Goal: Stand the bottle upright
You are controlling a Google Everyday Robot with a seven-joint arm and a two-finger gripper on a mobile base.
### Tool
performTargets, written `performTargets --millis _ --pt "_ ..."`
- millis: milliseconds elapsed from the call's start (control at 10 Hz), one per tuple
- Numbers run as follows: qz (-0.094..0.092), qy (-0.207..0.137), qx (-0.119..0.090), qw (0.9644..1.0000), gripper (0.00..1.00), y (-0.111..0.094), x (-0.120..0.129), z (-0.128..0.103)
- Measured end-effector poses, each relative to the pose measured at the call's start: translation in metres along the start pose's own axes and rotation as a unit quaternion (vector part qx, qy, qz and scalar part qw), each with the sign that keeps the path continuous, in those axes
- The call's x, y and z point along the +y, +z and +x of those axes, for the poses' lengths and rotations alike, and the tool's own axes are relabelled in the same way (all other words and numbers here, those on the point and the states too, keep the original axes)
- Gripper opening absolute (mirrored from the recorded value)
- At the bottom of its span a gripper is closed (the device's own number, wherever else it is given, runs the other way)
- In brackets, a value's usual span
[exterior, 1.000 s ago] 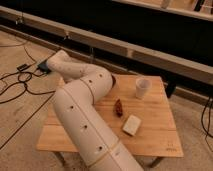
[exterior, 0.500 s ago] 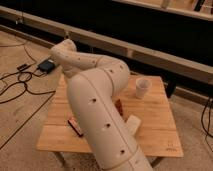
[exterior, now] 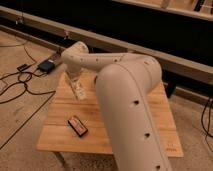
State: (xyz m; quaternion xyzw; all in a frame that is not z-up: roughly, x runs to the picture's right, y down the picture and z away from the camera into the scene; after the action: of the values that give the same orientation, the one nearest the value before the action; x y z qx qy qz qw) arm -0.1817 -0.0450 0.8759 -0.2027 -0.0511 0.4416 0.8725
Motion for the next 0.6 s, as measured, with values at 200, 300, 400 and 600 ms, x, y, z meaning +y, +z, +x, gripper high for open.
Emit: performTargets --millis 200,300,400,600 --pt "0.015 -0.01 -0.028 0.9995 0.0 -0.004 0.004 0.009" --pt "0.021 -0.011 -0.038 0.999 0.0 -0.005 0.006 0.01" --pt "0.03 -0.004 -0.058 0.9979 0.0 -0.009 0.006 0.009" --pt "0.03 0.003 -0.079 0.9964 0.0 -0.015 0.008 0.006"
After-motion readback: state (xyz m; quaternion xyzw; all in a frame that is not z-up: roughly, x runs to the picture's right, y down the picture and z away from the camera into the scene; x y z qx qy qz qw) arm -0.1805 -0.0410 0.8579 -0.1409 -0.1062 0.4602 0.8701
